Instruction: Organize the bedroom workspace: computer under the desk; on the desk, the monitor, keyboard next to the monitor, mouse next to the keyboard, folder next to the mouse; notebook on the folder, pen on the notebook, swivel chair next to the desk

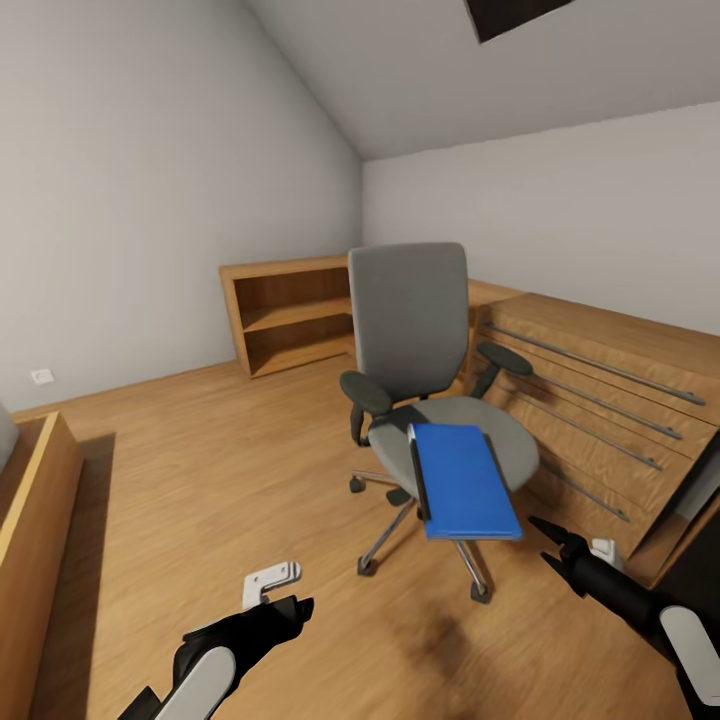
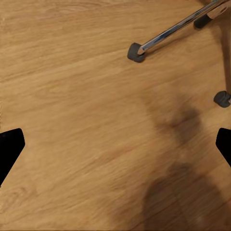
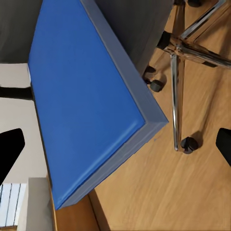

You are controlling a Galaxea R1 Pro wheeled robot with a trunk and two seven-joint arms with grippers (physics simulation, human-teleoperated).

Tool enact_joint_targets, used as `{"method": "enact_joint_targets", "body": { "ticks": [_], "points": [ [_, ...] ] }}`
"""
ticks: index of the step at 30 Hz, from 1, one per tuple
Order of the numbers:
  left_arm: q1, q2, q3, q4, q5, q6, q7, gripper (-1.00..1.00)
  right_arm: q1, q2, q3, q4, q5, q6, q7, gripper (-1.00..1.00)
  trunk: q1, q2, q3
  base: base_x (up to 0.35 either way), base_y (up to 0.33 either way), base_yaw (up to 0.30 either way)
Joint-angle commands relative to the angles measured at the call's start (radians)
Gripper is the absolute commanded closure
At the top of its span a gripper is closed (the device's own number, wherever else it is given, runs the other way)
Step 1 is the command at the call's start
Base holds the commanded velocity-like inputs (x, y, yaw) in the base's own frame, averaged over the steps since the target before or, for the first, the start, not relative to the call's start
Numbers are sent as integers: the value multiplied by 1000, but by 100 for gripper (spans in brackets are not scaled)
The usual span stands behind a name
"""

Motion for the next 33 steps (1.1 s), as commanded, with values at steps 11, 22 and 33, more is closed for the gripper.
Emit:
{"method": "enact_joint_targets", "body": {
  "ticks": [11, 22, 33],
  "points": [
    [-1, 1, -2, 4, 7, 1, 10, -100, -1, 1, -2, 0, 1, 5, 3, -100, 0, 0, -1, 202, 0, 0],
    [-1, -4, -2, 5, 7, 1, 11, -100, -1, 0, -3, 1, 2, 5, 2, -100, 4, -7, -4, 23, 0, 0],
    [-1, -5, -3, 6, 8, 2, 10, -100, -1, 0, -2, 3, 4, 5, 1, -100, 35, -63, -29, 0, 0, 0]
  ]
}}
